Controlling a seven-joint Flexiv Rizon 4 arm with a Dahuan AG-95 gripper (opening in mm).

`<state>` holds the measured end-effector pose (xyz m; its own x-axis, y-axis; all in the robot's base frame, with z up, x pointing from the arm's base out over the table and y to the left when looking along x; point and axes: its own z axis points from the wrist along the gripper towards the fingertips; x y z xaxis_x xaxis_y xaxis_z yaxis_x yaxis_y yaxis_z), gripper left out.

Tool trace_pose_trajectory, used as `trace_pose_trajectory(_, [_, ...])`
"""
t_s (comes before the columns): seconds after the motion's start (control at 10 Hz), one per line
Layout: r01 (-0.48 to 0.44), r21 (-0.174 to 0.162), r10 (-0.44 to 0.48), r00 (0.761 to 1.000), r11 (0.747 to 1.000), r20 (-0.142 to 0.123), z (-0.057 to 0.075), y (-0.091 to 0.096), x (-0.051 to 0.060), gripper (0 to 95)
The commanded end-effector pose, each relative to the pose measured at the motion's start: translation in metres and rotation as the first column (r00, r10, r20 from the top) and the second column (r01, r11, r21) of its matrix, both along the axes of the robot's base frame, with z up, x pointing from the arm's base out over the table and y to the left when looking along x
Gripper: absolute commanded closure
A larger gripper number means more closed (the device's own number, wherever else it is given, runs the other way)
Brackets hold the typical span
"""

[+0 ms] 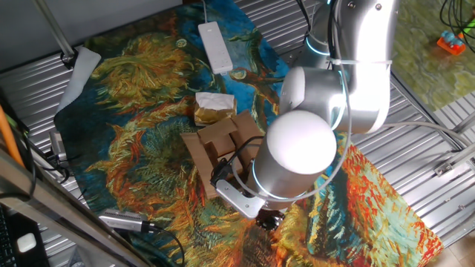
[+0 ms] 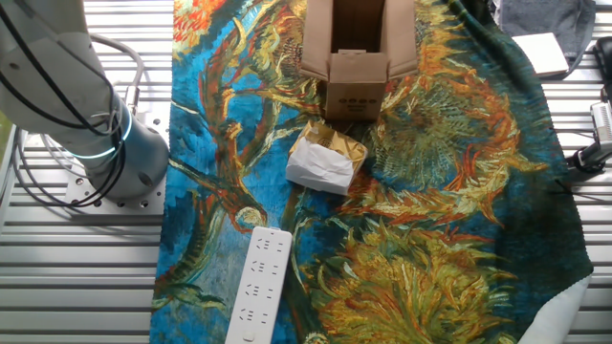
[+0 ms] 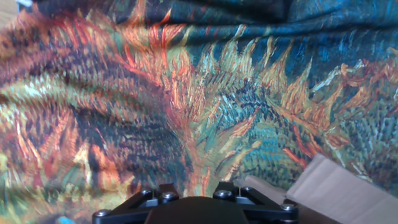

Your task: Cover the box

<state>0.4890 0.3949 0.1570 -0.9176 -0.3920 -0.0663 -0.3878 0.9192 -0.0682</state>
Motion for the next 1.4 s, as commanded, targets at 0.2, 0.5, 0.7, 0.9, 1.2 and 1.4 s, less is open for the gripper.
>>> trace_pose_trajectory(0.2, [-0.012,-0.027,0.012,1.0,1.0,-0.004,-0.001,0.001,0.001,57.0])
trace_pose_trajectory(0.5, [-0.019,-0.074,0.019,1.0,0.997,-0.006,-0.002,-0.005,-0.003,76.0])
trace_pose_trajectory(0.7, [-0.027,-0.085,0.027,1.0,0.996,-0.007,-0.002,-0.012,-0.003,76.0])
trace_pose_trajectory(0.9, [-0.054,-0.096,0.053,0.999,0.994,-0.012,0.003,-0.025,-0.003,76.0])
trace_pose_trajectory(1.2, [-0.071,-0.098,0.07,0.997,0.993,-0.015,0.005,-0.039,-0.004,76.0])
trace_pose_trajectory(1.4, [-0.086,-0.098,0.085,0.996,0.991,-0.017,0.005,-0.049,-0.006,76.0])
